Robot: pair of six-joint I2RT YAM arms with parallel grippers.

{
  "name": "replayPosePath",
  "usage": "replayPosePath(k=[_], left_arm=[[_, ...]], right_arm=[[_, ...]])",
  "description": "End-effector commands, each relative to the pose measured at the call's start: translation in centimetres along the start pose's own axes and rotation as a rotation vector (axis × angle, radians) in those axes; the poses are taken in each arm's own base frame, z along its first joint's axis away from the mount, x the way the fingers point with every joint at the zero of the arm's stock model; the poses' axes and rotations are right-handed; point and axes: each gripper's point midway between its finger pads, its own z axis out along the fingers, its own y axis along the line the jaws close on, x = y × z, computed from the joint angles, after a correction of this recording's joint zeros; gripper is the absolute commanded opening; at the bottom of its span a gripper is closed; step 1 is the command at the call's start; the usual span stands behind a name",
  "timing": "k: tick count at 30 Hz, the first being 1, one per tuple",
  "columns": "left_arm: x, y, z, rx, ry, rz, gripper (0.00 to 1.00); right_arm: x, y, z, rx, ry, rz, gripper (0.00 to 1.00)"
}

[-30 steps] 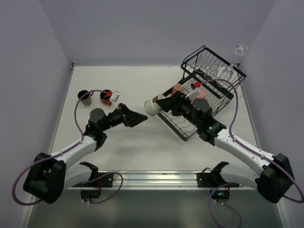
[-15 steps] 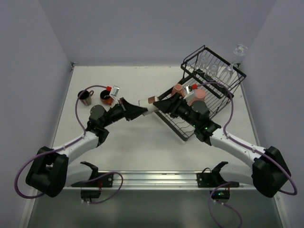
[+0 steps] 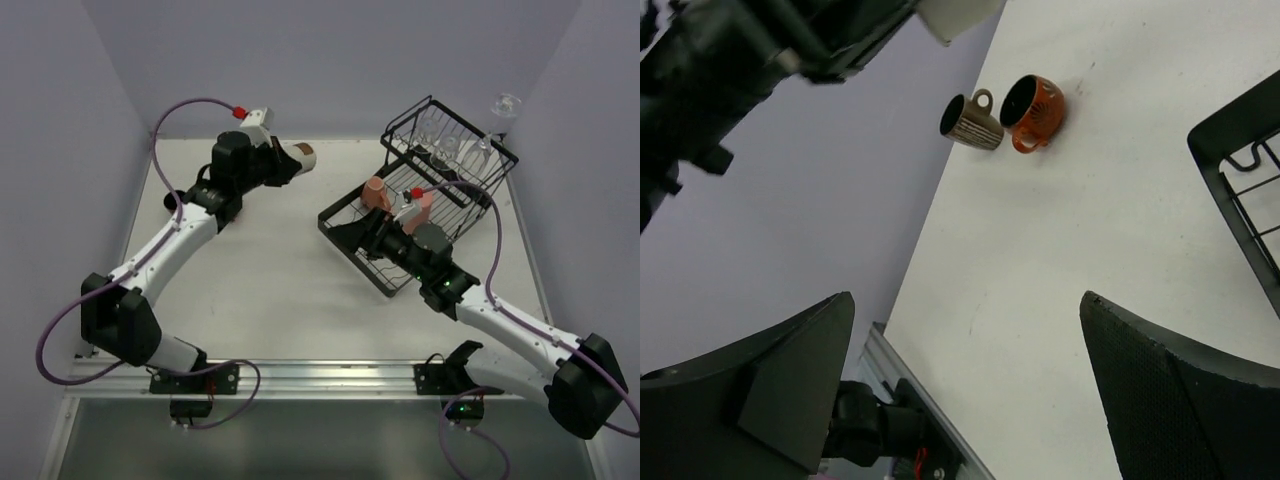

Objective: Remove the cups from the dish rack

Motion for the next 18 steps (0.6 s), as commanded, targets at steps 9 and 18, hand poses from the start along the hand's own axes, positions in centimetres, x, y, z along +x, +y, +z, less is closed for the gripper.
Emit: replayPosePath(k=[9,18], left_arm=[[7.7,15.0,2.6,-0.613,0.516,0.290,0.00],[9.8,19.1,2.9,-0.744,0.666,0.395,0.00]], right_arm=[[0.0,-3.3,-3.2,0.134,-0.023,-0.208,0.98],[1.5,-3.5,-3.1,0.129,0.035,-0.236,0.98]])
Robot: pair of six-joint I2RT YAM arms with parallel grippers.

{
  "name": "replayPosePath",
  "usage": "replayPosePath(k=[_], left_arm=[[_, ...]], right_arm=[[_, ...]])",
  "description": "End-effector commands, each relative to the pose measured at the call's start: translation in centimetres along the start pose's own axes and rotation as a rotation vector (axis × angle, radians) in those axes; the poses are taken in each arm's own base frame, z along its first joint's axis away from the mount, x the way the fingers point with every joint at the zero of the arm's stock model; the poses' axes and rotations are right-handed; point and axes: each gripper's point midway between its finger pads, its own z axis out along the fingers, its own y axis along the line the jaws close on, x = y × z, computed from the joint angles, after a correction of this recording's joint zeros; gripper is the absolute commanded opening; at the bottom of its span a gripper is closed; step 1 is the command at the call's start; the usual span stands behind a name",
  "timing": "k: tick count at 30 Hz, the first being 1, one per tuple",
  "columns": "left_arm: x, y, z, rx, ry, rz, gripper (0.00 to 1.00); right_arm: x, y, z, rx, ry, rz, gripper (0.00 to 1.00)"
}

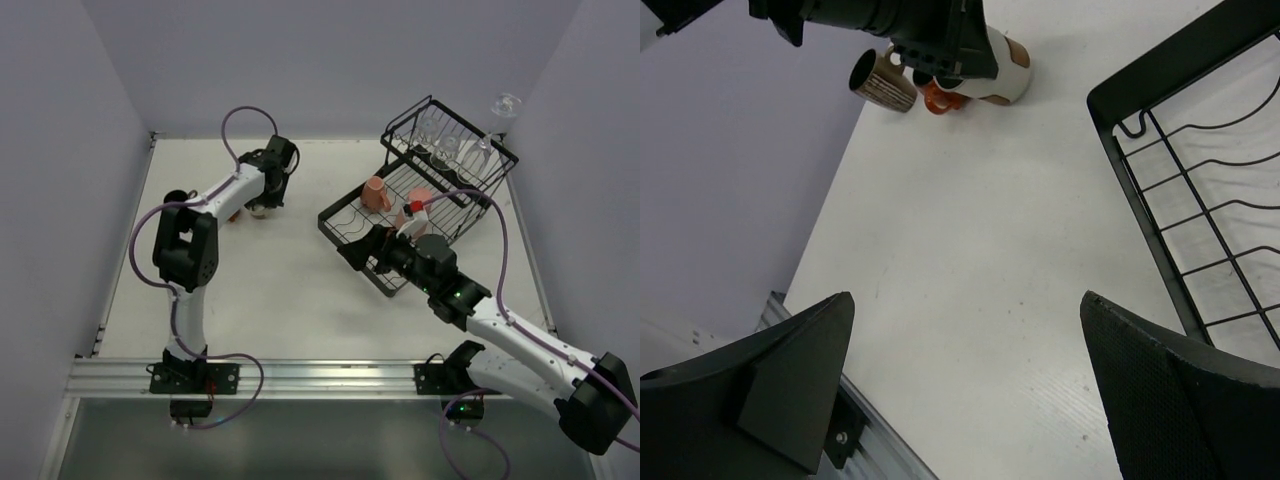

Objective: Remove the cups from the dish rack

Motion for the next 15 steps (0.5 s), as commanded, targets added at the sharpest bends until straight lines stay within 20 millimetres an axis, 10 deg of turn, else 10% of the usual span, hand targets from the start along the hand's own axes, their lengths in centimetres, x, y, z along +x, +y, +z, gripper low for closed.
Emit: replayPosePath(k=[1,15], left_arm=[[-2.0,1.9,-1.1,-0.072,-0.033,0.048,0.00],[-2.7,1.6,0.2,-0.039,-0.008,0.055,0.29]], right_arm=[[0.4,-0.1,0.2,0.001,0.009,-0.039,0.98],[0.6,0.1,0.8,0.040,0.029,-0.072,0.98]])
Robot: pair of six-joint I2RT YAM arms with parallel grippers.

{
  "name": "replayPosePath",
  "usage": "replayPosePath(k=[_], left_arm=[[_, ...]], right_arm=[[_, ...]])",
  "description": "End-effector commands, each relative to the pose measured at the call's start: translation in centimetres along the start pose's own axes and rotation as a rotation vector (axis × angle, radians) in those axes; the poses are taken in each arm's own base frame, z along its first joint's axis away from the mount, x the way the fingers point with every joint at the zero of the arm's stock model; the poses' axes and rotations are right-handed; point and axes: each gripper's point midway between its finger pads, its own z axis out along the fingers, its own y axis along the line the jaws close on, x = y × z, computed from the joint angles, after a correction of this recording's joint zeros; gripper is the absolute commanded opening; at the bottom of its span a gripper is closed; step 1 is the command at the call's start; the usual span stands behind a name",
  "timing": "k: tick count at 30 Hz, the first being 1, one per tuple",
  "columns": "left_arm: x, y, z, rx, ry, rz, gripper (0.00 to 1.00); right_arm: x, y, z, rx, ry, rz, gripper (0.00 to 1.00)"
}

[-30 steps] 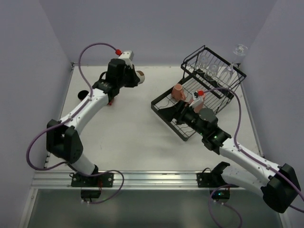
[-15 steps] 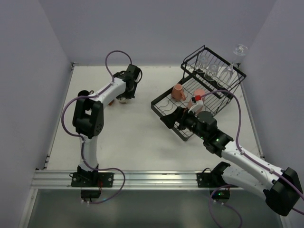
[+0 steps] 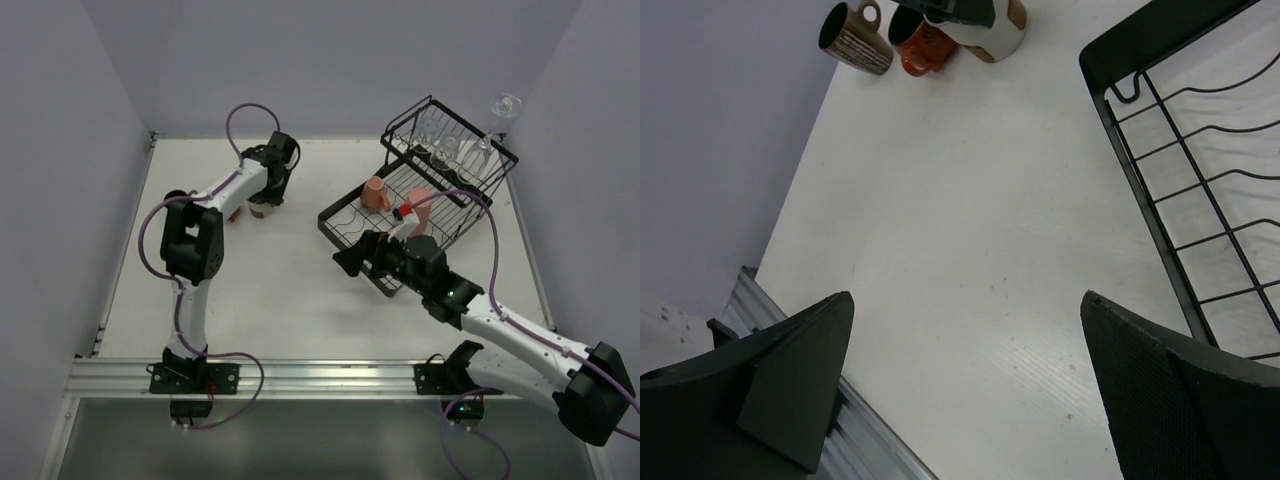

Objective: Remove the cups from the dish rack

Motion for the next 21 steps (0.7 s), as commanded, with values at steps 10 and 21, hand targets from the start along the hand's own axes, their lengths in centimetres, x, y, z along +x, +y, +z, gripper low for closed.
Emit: replayPosePath(k=[10,21], left_arm=[[-2.5,1.3,-2.8,-0.021,-0.084,-0.020,0.76],[-10.1,1.7,-18.1,0.211,-0.676,-0.233,1.00]], right_arm=[[-3.7,-2.5,1.0,0.226,-0.107,-0.093,0.98],[-7.4,-6.0,0.4,0.487,-0.242,-0.191,0.95]])
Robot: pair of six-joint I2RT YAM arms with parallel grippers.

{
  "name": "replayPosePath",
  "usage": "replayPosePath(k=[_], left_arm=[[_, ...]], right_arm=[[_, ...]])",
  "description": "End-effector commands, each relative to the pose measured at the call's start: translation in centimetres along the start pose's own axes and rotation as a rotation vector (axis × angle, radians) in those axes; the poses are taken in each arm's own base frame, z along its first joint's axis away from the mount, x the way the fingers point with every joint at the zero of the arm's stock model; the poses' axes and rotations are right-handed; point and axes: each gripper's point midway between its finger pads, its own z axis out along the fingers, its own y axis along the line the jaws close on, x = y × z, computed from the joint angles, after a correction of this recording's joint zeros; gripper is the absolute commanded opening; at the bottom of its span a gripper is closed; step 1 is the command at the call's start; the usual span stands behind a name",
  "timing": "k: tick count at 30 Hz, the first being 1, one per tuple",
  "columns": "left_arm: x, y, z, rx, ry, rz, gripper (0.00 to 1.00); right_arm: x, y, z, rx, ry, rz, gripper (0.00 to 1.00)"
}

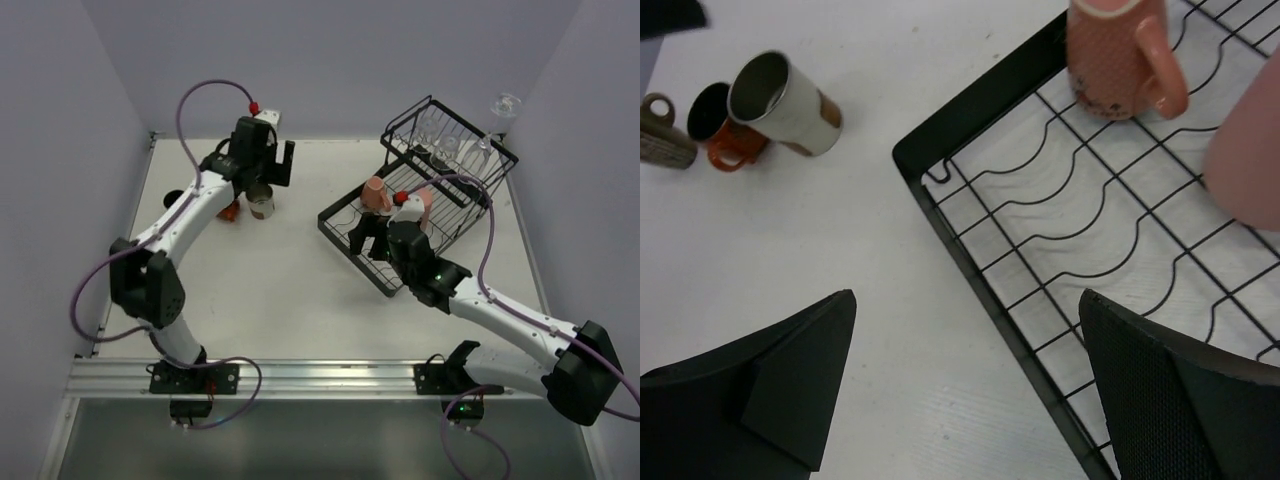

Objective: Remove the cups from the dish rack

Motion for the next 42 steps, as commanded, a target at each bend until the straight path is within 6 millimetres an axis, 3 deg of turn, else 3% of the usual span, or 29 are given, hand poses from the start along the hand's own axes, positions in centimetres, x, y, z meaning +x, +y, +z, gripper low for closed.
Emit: replayPosePath(k=[1,3,5,6,8,9,10,13,14,15,17,19,20,21,24,33,42], left_arm=[[-9.4,-0.8,-9.5,0.156,-0.432,-0.141,1.00],[-10.0,-1.5,-12.9,0.243,-0.515,-0.172,1.00],[-9.7,-2.8,-15.1,0.352,-0.541,-0.175,1.00],[-9.7,-3.0,-17.4,0.396,-0.577,-0.195,1.00],[-7.5,-4.1,-18.1,0.478,-0.555,-0.192,1.00],[-7.3,-4.1,-20.2,0.512,-0.593,-0.196,1.00],[-5.4,-4.6,-19.8,0.543,-0.560,-0.185,1.00],[-3.2,-4.6,-22.7,0.596,-0.599,-0.161,1.00],[-1.4,-4.7,-21.9,0.598,-0.570,-0.149,1.00],[-0.9,-4.4,-23.5,0.607,-0.612,-0.131,1.00],[1.7,-4.4,-22.8,0.615,-0.584,-0.128,1.00],[2.9,-4.3,-24.4,0.641,-0.628,-0.121,1.00],[4.4,-4.4,-23.5,0.639,-0.607,-0.119,1.00],[4.7,-4.1,-24.4,0.641,-0.646,-0.113,1.00],[5.8,-3.4,-24.6,0.615,-0.686,-0.093,1.00],[6.7,-5.6,-25.3,0.677,-0.686,-0.012,1.00],[7.0,-5.9,-25.3,0.678,-0.677,0.003,1.00]], right_arm=[[-3.6,-1.5,-0.4,0.121,-0.126,-0.032,0.95],[-4.1,-3.1,-0.6,0.199,-0.163,-0.047,0.95],[-4.4,-4.5,-0.7,0.277,-0.188,-0.063,0.96],[-4.2,-5.1,-0.6,0.307,-0.190,-0.075,0.98],[-4.6,-6.1,-0.6,0.371,-0.215,-0.084,0.99],[-4.5,-6.5,-0.3,0.395,-0.214,-0.091,0.99],[-4.6,-6.8,-0.1,0.414,-0.218,-0.093,0.99],[-5.3,-7.7,0.6,0.476,-0.241,-0.105,0.99],[-6.0,-8.2,0.8,0.494,-0.251,-0.093,0.99],[-6.2,-8.4,1.1,0.499,-0.259,-0.085,0.99],[-6.8,-9.0,2.0,0.508,-0.272,-0.087,0.99],[-6.9,-9.6,2.5,0.547,-0.280,-0.098,0.99],[-7.6,-9.5,2.7,0.550,-0.306,-0.089,0.99],[-7.9,-9.7,2.8,0.560,-0.315,-0.091,0.99],[-8.5,-10.5,3.4,0.600,-0.328,-0.079,0.99],[-8.9,-12.9,4.2,0.705,-0.330,-0.063,0.99],[-9.4,-13.7,5.9,0.724,-0.333,-0.078,0.99]])
